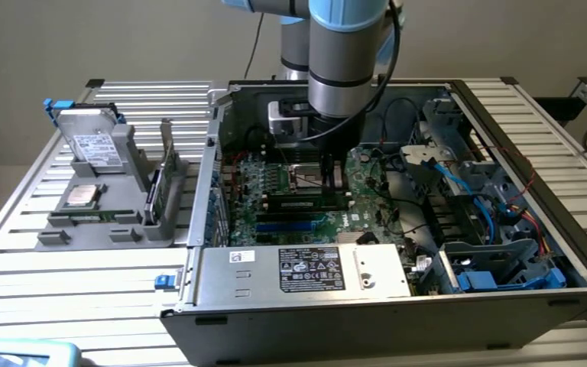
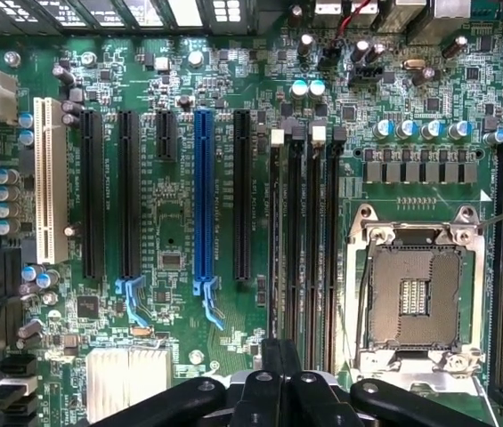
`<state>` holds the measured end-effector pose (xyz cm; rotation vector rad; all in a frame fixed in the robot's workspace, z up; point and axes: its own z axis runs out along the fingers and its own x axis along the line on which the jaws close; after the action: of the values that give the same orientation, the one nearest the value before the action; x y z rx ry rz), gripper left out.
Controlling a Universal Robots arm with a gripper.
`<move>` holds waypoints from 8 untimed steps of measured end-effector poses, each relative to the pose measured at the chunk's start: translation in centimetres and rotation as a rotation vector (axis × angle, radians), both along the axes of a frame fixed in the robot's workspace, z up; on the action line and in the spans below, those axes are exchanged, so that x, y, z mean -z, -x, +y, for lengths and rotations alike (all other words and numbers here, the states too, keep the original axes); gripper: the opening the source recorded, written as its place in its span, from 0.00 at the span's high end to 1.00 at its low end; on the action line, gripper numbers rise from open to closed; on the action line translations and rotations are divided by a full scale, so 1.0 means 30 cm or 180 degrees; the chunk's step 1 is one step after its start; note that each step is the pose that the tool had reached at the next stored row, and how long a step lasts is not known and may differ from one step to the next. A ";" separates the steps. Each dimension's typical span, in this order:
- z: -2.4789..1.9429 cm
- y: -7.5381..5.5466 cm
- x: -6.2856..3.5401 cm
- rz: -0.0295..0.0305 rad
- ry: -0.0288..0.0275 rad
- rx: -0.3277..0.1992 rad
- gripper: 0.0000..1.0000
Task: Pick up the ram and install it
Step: 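Press down the ram until it locks into place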
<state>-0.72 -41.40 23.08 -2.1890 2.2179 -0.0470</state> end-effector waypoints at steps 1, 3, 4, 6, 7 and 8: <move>0.000 0.000 0.002 0.0000 -0.0001 0.0000 0.89; -0.001 -0.001 0.007 0.0000 -0.0002 0.0000 0.89; -0.001 -0.001 0.010 0.0001 -0.0002 0.0000 0.89; -0.001 -0.001 0.016 0.0000 -0.0005 0.0000 0.89; -0.001 -0.001 0.018 0.0000 -0.0005 -0.0001 0.89; -0.001 -0.001 0.021 0.0000 -0.0006 0.0000 0.89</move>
<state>-0.70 -41.42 22.46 -2.1883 2.2170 -0.0449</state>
